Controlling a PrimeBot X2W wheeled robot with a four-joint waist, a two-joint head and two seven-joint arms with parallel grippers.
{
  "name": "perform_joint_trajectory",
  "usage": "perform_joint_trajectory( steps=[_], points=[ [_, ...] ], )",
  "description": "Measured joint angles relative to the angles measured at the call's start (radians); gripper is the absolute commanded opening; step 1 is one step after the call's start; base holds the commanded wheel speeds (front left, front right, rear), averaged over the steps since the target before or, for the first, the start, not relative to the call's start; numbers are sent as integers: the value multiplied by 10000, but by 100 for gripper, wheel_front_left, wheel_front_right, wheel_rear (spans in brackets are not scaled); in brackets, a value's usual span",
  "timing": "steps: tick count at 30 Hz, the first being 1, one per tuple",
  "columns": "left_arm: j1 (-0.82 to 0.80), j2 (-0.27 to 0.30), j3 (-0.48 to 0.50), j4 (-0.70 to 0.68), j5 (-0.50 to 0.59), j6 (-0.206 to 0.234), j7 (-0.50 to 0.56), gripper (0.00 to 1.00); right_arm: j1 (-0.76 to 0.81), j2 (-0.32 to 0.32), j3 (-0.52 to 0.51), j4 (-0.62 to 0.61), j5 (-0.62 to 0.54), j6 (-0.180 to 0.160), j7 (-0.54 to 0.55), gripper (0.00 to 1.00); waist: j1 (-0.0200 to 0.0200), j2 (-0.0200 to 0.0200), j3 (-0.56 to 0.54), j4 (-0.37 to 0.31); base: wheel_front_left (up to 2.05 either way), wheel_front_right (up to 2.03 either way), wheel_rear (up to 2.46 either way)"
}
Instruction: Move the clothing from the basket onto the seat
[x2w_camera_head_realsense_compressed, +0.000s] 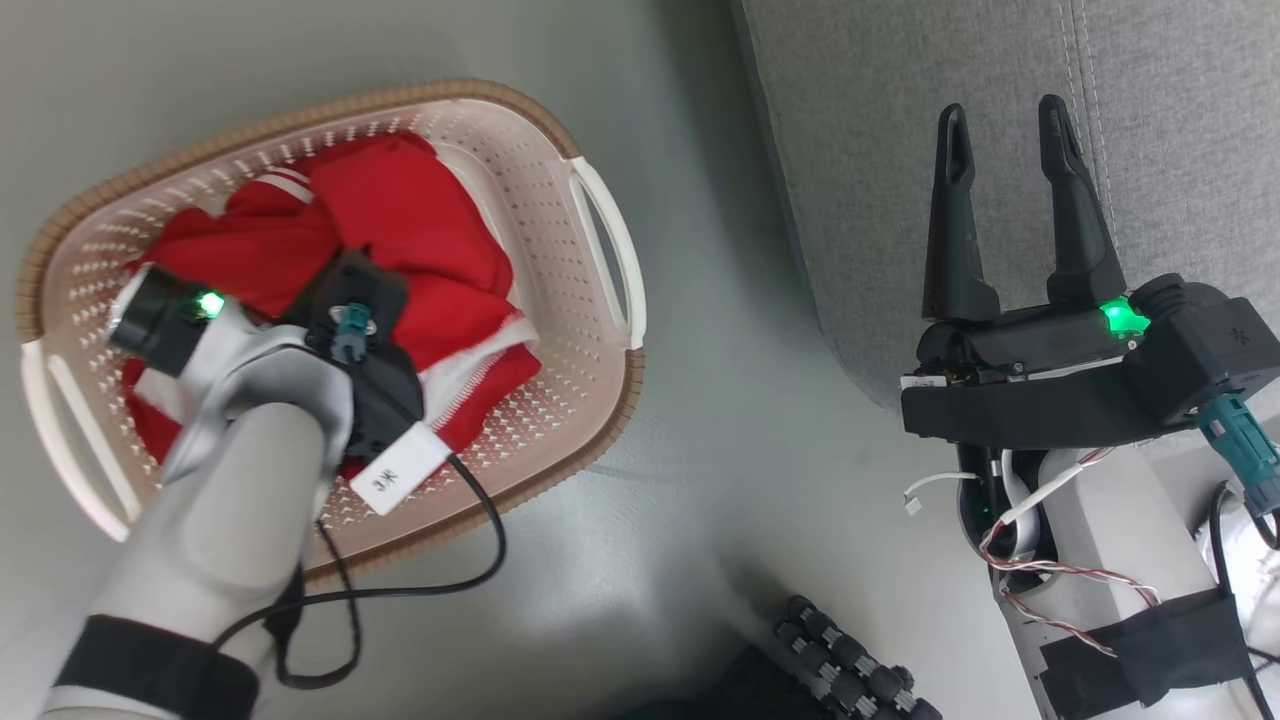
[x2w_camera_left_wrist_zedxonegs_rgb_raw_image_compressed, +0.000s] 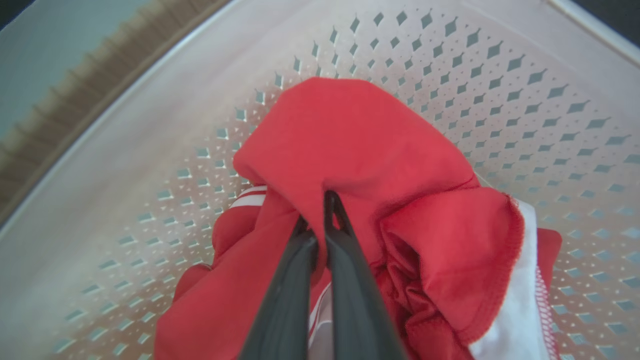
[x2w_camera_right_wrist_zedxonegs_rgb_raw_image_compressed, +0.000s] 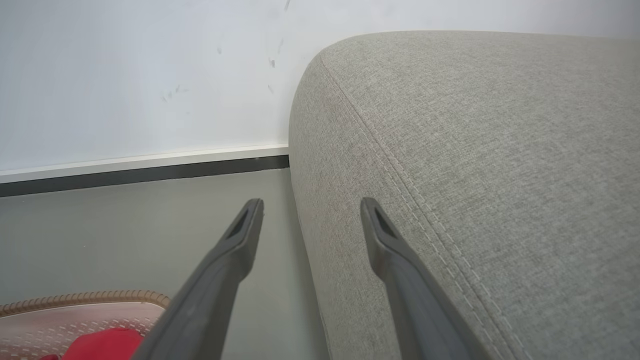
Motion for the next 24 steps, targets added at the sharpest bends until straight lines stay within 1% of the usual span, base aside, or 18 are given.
perform_joint_trajectory(
  steps=[7,10,13,16,20,24],
  points=[
    [-8,-589,-27,188,-380,-15,-587,0,-22,-2,-199,180,-198,8,0,100,0,0,-416,314,0,0,0],
    [10,-863,-109,232,-499,-121,-895,0,-23,-6,-334,291,-261,81,0,100,0,0,-662,477,0,0,0],
    [74,-1022,-174,236,-525,-192,-1139,0,-22,-21,-407,378,-297,92,0,100,0,0,-851,591,0,0,0],
    [226,-1083,-255,244,-602,-368,-1484,0,-8,-79,-525,550,-410,98,0,100,-1,0,-1176,776,0,0,0],
    [371,-1200,-309,222,-792,-545,-1649,0,31,-203,-663,692,-485,184,0,100,-1,0,-1662,1045,0,0,0],
    [515,-1333,-337,125,-1051,-633,-1797,0,40,-291,-746,859,-573,259,0,100,-2,0,-2183,1350,0,0,0]
  ],
)
